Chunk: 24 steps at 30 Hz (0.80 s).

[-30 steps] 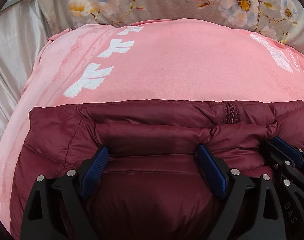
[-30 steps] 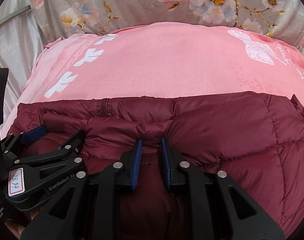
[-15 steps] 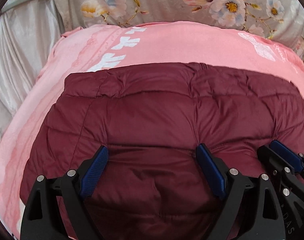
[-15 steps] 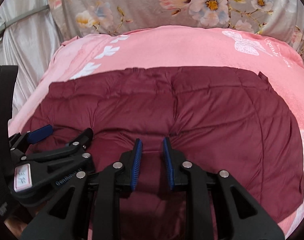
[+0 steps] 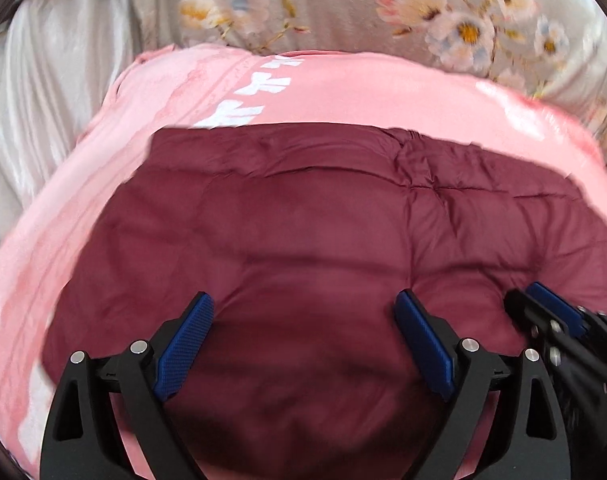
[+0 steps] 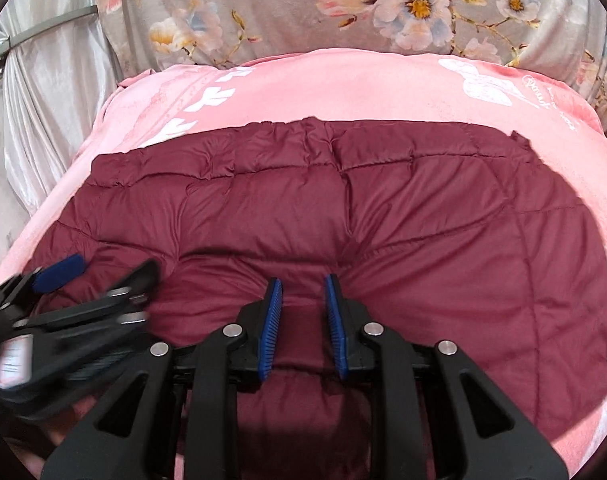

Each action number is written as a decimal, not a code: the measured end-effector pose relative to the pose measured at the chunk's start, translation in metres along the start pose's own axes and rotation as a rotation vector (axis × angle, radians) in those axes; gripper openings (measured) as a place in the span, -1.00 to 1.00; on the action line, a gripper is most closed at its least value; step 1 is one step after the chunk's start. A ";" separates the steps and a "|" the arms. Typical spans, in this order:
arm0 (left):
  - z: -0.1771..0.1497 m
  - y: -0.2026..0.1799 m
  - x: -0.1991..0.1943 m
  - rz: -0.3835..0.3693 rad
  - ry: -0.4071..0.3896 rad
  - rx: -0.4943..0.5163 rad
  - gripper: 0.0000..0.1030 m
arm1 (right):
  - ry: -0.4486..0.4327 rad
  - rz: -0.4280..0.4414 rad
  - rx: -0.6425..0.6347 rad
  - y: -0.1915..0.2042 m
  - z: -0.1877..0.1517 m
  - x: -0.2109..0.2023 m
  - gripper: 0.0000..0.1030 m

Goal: Fold large clothes

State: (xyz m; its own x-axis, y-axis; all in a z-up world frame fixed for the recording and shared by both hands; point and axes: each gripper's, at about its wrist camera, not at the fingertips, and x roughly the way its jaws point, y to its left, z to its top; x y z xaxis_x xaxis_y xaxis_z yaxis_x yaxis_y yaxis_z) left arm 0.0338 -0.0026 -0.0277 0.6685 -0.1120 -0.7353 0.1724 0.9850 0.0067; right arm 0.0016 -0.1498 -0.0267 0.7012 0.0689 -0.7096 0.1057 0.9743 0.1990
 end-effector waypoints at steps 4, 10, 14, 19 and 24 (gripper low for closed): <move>-0.014 0.074 -0.036 -0.019 0.033 -0.141 0.76 | 0.011 0.068 0.005 0.013 -0.010 -0.023 -0.54; -0.027 0.175 -0.045 -0.056 0.096 -0.454 0.76 | 0.029 0.044 -0.065 0.038 -0.028 -0.023 -0.64; -0.034 0.191 -0.020 -0.190 0.181 -0.589 0.76 | 0.038 0.094 0.004 0.032 -0.027 -0.028 -0.85; -0.026 0.175 -0.016 -0.256 0.170 -0.580 0.39 | 0.060 0.086 -0.019 0.037 -0.032 -0.025 -0.97; -0.011 0.146 -0.031 -0.298 0.154 -0.471 -0.71 | 0.084 0.107 0.014 0.029 -0.037 -0.013 -0.98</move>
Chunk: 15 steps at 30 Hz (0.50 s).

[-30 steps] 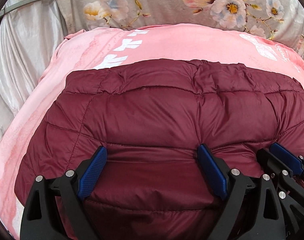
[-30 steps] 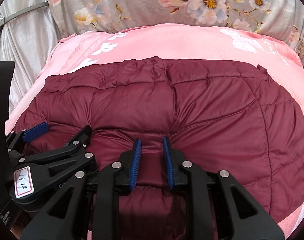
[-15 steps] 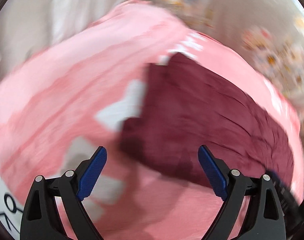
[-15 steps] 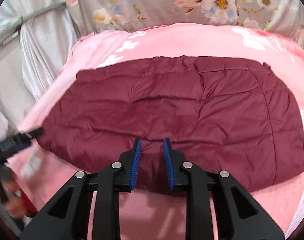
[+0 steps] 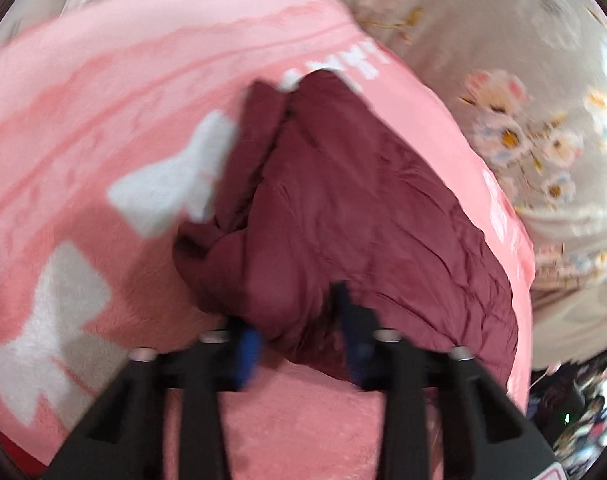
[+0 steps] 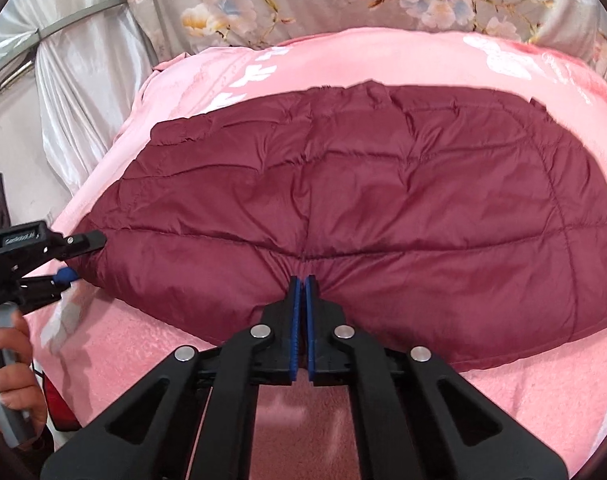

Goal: Fold large clothes

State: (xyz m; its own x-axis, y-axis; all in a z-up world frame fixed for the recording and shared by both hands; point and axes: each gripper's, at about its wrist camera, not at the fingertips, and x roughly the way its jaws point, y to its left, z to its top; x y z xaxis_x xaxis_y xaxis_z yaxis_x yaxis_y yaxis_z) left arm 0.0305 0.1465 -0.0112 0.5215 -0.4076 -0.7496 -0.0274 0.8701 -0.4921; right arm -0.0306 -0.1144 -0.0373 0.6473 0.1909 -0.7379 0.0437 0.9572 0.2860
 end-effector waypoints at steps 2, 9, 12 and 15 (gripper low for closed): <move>-0.001 -0.016 -0.014 0.011 -0.027 0.063 -0.79 | 0.005 0.014 0.017 -0.005 0.000 0.003 -0.99; -0.012 -0.120 -0.066 -0.088 -0.140 0.345 -0.85 | 0.002 0.050 0.090 -0.025 0.000 -0.018 -0.98; -0.019 -0.167 -0.067 -0.163 -0.131 0.446 -0.86 | -0.055 0.022 0.114 -0.042 0.003 -0.045 -0.97; -0.035 -0.223 -0.058 -0.235 -0.116 0.554 -0.86 | -0.100 -0.032 0.145 -0.068 0.005 -0.067 -0.97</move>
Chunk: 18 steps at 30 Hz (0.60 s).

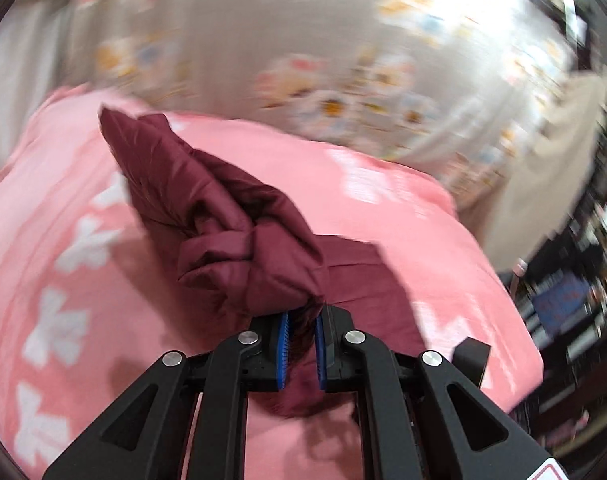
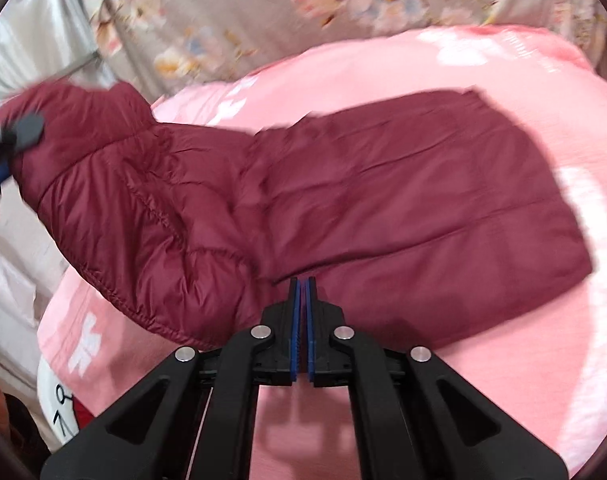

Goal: Fold large clothes

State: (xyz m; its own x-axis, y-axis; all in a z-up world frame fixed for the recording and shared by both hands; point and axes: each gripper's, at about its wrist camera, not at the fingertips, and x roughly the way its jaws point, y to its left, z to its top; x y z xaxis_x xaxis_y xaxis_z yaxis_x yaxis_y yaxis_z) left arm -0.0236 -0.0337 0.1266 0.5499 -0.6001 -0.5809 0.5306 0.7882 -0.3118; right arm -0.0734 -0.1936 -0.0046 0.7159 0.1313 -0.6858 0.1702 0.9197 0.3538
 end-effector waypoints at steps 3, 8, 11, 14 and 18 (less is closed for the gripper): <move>0.004 -0.059 0.040 -0.059 0.041 0.102 -0.86 | -0.021 -0.040 0.053 -0.030 0.004 -0.011 -0.97; -0.012 -0.126 0.109 -0.098 0.152 0.183 -0.83 | -0.050 -0.118 0.156 -0.088 -0.002 -0.030 -0.94; -0.038 -0.139 0.146 -0.062 0.253 0.173 -0.54 | -0.067 -0.156 0.207 -0.115 -0.006 -0.044 -0.93; -0.055 -0.119 0.149 -0.106 0.306 0.059 -0.05 | -0.101 -0.177 0.234 -0.135 -0.008 -0.064 -0.89; -0.059 -0.091 0.108 -0.101 0.247 0.009 0.43 | -0.164 -0.150 0.232 -0.136 0.006 -0.082 -0.31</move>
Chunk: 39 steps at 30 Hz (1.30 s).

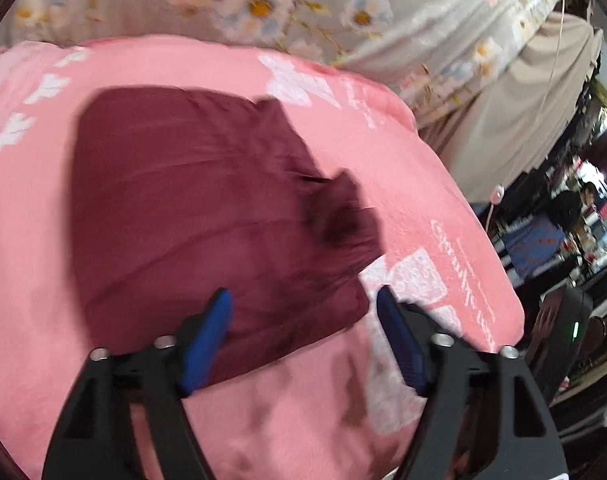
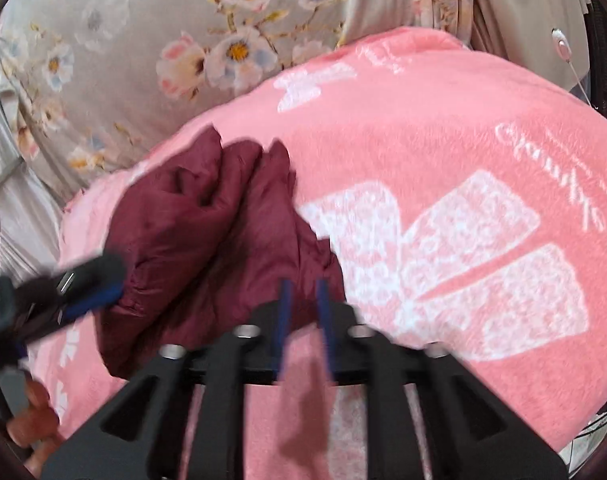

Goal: Fold large clothes

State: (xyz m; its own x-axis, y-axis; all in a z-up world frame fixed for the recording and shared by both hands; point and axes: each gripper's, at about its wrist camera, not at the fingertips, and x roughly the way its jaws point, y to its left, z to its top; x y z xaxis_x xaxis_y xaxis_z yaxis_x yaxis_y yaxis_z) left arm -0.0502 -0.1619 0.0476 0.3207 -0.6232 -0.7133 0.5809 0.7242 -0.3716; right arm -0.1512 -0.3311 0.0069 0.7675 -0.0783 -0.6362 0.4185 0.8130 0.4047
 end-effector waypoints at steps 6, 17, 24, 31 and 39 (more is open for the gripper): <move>-0.015 0.036 -0.033 0.213 -0.046 0.044 0.67 | -0.026 0.148 -0.036 0.036 0.027 0.004 0.08; -0.046 0.078 0.025 0.389 0.130 0.076 0.23 | 0.053 0.170 -0.046 0.056 0.038 0.051 -0.83; -0.038 0.080 0.010 0.275 0.124 0.056 -0.34 | -0.036 0.078 -0.095 0.043 0.017 0.002 -0.90; -0.048 0.075 0.032 0.317 0.175 0.075 -0.36 | 0.080 -0.018 -0.054 0.011 -0.012 0.048 -0.88; -0.051 0.081 0.038 0.324 0.173 0.057 -0.35 | 0.122 -0.016 -0.058 0.005 -0.014 0.069 -0.84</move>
State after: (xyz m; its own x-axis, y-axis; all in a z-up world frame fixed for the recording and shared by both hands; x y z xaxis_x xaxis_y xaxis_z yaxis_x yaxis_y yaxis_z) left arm -0.0293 -0.1122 -0.0398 0.3660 -0.3018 -0.8803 0.5123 0.8551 -0.0802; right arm -0.1033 -0.3241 -0.0438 0.6949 -0.0237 -0.7187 0.3985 0.8447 0.3574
